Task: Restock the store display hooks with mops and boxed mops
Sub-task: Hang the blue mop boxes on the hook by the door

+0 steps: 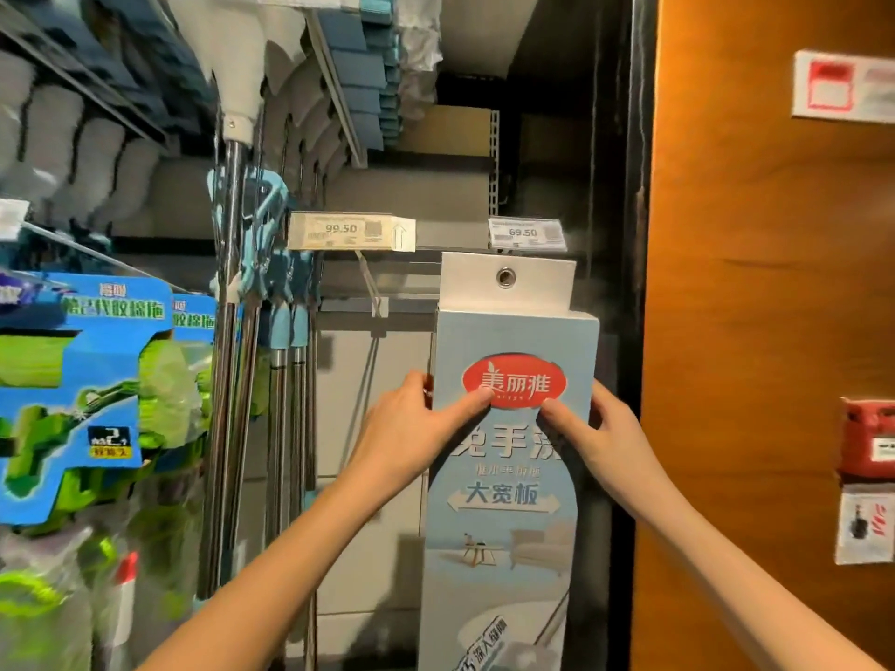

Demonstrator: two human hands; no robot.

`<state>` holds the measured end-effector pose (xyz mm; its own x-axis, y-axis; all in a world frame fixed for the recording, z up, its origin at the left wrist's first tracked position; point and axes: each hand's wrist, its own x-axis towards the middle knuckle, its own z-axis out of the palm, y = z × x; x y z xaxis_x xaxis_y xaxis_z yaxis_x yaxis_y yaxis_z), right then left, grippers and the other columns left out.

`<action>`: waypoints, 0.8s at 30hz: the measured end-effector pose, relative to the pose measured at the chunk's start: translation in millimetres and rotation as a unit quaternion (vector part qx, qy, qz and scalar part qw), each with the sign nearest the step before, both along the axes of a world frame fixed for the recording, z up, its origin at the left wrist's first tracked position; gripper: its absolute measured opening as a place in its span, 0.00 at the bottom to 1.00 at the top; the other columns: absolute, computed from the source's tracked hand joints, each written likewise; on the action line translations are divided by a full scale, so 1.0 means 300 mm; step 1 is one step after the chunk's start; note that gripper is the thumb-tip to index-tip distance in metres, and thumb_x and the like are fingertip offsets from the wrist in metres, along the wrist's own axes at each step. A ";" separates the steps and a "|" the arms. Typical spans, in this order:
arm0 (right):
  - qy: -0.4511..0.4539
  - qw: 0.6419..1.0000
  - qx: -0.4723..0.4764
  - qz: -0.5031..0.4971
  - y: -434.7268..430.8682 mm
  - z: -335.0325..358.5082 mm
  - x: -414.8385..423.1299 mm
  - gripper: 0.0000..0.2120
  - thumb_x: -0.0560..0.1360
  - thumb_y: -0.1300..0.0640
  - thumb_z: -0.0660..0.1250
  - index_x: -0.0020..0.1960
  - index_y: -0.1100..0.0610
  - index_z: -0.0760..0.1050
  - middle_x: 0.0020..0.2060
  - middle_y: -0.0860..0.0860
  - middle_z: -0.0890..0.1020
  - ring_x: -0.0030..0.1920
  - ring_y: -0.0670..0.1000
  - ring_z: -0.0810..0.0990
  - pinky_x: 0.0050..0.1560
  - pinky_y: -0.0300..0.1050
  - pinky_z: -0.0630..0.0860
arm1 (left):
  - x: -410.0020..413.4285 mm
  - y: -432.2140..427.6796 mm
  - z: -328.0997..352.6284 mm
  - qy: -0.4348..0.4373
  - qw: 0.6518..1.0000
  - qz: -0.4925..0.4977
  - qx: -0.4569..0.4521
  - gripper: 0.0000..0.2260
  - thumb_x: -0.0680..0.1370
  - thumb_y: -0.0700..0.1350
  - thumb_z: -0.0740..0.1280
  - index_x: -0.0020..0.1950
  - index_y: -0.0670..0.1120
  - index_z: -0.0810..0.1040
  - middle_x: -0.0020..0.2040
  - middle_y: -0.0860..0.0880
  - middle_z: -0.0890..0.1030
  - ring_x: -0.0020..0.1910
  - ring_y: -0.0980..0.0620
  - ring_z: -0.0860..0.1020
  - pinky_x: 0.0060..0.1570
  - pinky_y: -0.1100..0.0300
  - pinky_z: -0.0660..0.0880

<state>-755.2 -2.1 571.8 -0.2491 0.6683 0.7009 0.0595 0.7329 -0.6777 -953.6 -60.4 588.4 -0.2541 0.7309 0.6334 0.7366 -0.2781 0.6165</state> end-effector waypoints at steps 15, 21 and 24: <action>-0.005 1.000 -0.004 -0.013 0.147 -0.007 -0.002 0.18 0.68 0.40 0.67 0.57 0.39 0.71 0.50 0.33 0.79 0.52 0.33 0.79 0.42 0.31 0.75 | 0.004 0.151 0.003 -0.002 1.000 0.000 -0.001 0.32 0.65 0.71 0.64 0.58 0.48 0.73 0.49 0.56 0.77 0.47 0.54 0.76 0.42 0.60 0.70; 0.003 1.000 0.007 -0.010 0.172 0.008 -0.007 0.19 0.69 0.41 0.66 0.58 0.39 0.70 0.50 0.33 0.79 0.52 0.33 0.78 0.41 0.28 0.75 | -0.006 0.182 0.015 0.005 1.000 0.004 0.007 0.39 0.58 0.77 0.59 0.57 0.50 0.72 0.53 0.54 0.80 0.49 0.53 0.78 0.48 0.55 0.75; 0.010 1.000 0.011 -0.007 0.186 0.017 -0.008 0.21 0.69 0.41 0.66 0.60 0.41 0.69 0.51 0.34 0.79 0.53 0.35 0.79 0.42 0.29 0.76 | -0.005 0.199 0.030 0.004 1.000 0.006 0.010 0.41 0.58 0.78 0.58 0.58 0.50 0.73 0.54 0.54 0.80 0.51 0.52 0.78 0.51 0.53 0.76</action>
